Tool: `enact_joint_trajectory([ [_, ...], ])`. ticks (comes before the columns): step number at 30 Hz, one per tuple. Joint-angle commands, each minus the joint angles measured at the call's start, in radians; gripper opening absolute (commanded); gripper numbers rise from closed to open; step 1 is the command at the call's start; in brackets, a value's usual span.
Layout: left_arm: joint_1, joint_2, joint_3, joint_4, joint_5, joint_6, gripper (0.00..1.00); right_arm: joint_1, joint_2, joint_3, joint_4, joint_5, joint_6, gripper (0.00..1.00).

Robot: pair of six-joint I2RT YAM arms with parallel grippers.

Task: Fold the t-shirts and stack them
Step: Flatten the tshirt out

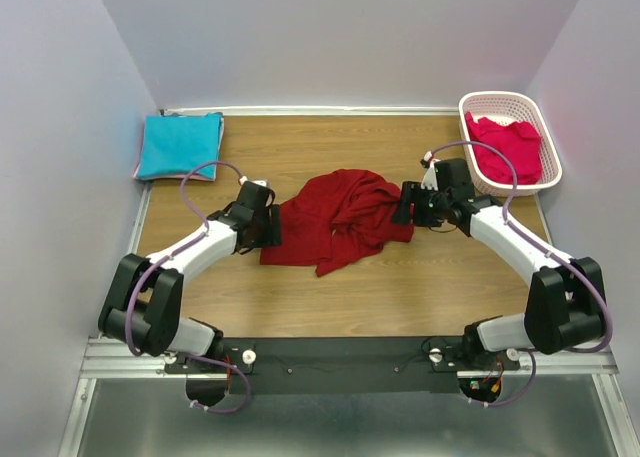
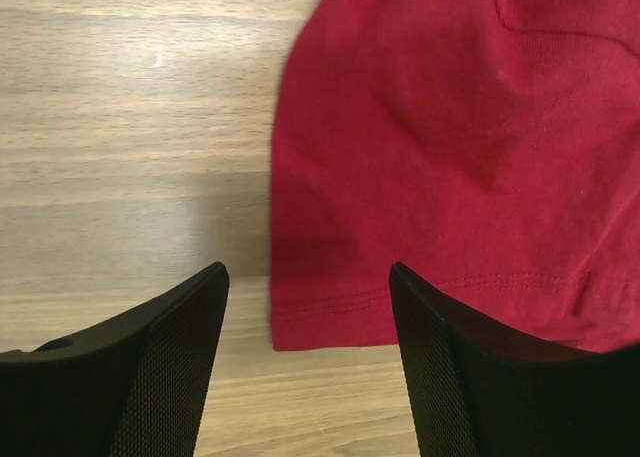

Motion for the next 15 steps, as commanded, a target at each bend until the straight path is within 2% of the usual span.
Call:
enact_joint_trajectory([
  [1,-0.053,0.059,0.061,-0.075,-0.099,-0.025,0.73,0.003,-0.013,-0.023,-0.014,-0.024,-0.008,0.73],
  [6,-0.108,0.148,0.1,-0.147,-0.177,-0.066,0.72,0.004,-0.008,-0.038,-0.009,-0.022,-0.014,0.73],
  [9,-0.117,0.142,0.089,-0.17,-0.217,-0.106,0.71,0.001,-0.017,-0.045,-0.003,-0.028,-0.017,0.73],
  [15,-0.117,0.148,0.043,-0.173,-0.214,-0.155,0.71,0.003,-0.037,-0.054,0.006,-0.013,-0.016,0.73],
])
